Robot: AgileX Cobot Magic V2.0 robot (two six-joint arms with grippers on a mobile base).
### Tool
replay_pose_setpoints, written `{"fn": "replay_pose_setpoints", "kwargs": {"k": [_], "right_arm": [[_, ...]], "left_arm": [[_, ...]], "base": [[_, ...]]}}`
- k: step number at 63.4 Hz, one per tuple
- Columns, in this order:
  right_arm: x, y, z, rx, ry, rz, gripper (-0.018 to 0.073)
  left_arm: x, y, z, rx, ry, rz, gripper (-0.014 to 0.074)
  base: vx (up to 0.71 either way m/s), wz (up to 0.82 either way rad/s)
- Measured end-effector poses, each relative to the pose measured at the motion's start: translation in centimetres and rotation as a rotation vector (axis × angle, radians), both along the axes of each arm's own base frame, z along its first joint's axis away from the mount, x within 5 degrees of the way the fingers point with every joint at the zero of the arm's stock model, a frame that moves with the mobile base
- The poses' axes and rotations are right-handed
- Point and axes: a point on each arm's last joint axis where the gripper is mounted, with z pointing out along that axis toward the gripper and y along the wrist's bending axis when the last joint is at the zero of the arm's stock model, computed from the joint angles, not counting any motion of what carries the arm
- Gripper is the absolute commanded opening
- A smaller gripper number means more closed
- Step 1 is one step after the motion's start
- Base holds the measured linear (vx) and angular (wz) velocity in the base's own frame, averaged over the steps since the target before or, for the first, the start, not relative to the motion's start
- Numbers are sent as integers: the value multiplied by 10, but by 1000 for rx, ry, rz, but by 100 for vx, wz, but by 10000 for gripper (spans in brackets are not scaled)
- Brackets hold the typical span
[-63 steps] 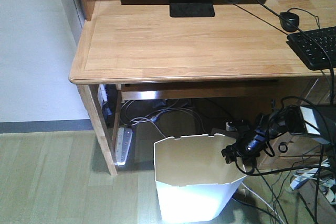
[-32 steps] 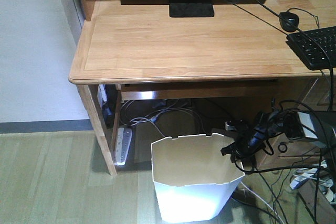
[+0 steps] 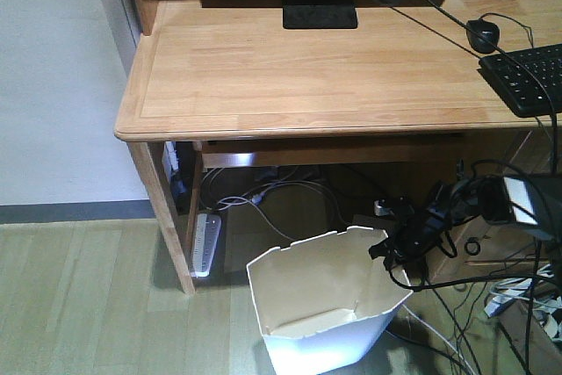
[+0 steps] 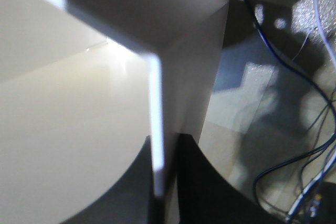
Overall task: Move trash bin to bedside with robot
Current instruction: 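Close the right gripper on the bin rim nearest the robot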
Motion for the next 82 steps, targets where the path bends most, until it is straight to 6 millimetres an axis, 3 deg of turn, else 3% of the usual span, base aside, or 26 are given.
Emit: {"fn": "replay_pose_setpoints", "kwargs": {"k": [18,41,55,63,82], "right_arm": [[-9,-1,49,-35,-89,-3,-6],[-30,-7,121,-114,-202,-26,-6],[-47,-9,154,-143,-240,-9,-6],[-53,-11,162,-167,-257,-35,-6],[-65,-12,161,-185,-242,-79,-3]], "left_arm": [[0,0,0,0,0,0,-6],[0,0,0,0,0,0,-6],[0,0,0,0,0,0,-6],[0,0,0,0,0,0,-6],[0,0,0,0,0,0,-6]], "base": [[0,0],[0,0],[0,0],[0,0],[0,0]]}}
